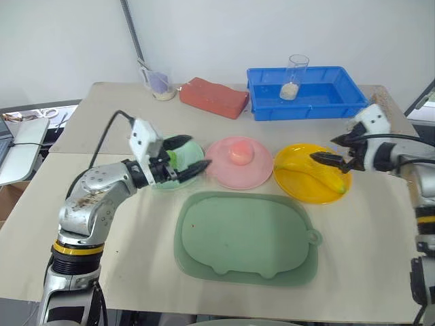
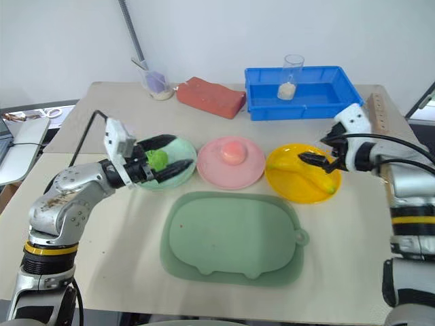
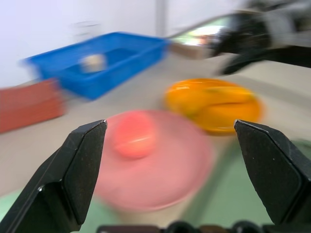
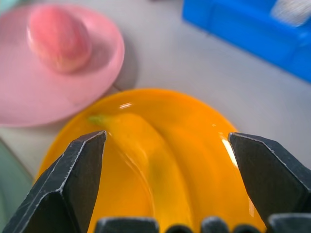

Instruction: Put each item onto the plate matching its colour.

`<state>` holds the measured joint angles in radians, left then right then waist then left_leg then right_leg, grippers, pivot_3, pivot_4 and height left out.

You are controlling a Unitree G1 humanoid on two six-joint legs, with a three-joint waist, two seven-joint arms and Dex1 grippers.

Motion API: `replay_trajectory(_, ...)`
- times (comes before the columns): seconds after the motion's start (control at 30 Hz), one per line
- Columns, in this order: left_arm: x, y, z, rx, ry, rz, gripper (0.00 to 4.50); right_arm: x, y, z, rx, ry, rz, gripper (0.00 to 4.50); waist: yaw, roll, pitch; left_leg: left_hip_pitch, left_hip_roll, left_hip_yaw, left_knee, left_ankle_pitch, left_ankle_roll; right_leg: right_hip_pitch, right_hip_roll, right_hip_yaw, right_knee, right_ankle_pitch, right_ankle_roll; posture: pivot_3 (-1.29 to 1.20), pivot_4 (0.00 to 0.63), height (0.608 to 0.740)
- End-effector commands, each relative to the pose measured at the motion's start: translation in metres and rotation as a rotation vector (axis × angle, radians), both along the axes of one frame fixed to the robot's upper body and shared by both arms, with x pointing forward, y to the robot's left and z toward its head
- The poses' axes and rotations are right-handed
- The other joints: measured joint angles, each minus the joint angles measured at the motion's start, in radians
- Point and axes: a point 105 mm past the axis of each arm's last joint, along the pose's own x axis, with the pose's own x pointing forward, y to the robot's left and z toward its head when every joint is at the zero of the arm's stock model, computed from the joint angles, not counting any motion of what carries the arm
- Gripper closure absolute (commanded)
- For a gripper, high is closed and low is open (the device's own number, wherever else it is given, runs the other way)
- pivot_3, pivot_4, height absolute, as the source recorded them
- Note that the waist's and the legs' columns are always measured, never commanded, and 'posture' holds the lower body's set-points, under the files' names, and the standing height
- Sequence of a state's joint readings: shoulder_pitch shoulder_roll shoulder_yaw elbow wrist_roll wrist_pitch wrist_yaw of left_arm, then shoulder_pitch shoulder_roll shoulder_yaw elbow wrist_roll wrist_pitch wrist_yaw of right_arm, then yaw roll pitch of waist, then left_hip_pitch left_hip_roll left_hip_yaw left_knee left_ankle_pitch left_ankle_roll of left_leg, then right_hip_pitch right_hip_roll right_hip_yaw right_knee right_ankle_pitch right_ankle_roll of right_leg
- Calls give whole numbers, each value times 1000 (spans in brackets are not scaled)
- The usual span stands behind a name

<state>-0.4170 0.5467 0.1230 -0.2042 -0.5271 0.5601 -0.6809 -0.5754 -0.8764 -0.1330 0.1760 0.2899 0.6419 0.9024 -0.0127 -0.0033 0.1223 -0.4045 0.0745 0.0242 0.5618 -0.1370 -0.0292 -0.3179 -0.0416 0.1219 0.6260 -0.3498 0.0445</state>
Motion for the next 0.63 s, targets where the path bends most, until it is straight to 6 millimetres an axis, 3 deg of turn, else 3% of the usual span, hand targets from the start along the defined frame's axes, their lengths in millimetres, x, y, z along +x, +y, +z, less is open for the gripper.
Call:
replay_trajectory(0.03, 25, 79, 12, -21, -58, 400, 0, -7, -31, 27, 71, -177, -178, 42, 0, -1, 0, 0, 0, 0, 0, 0, 0, 0, 0, 0, 0, 0, 0, 0, 150, 740)
replay_trajectory(0.17, 32, 168, 6, 7, -89, 810, 0, -13, -79, 13, 55, -300, -460, 42, -2, 0, 0, 0, 0, 0, 0, 0, 0, 0, 0, 1, 0, 0, 0, 0, 150, 740)
replay_trajectory(0.27, 27, 215, -11, 25, -64, 1034, 0, -17, -109, 0, 59, -369, -653, 42, -3, 0, -1, 0, 0, 0, -1, 0, 0, -1, 0, 1, 0, 0, 0, 0, 150, 740)
replay_trajectory(0.43, 22, 244, -43, 41, -12, 1184, 0, -21, -140, -31, 25, -410, -887, 42, -1, 1, -2, 1, -1, 1, -2, 1, -1, -1, -1, 1, 0, 0, 0, 0, 150, 740)
replay_trajectory(0.53, 21, 248, -56, 47, 16, 1212, 0, -18, -142, -52, 24, -392, -938, 42, -1, -1, -2, 1, -1, 1, -4, 2, -3, -1, -1, 0, 0, 0, 0, 0, 150, 740)
replay_trajectory(0.63, 21, 249, -59, 26, 21, 1215, 0, -16, -142, -59, 37, -402, -974, 42, -3, -1, -2, 2, -1, 1, -5, 2, -4, -1, -1, 1, 1, 0, 0, 0, 150, 740)
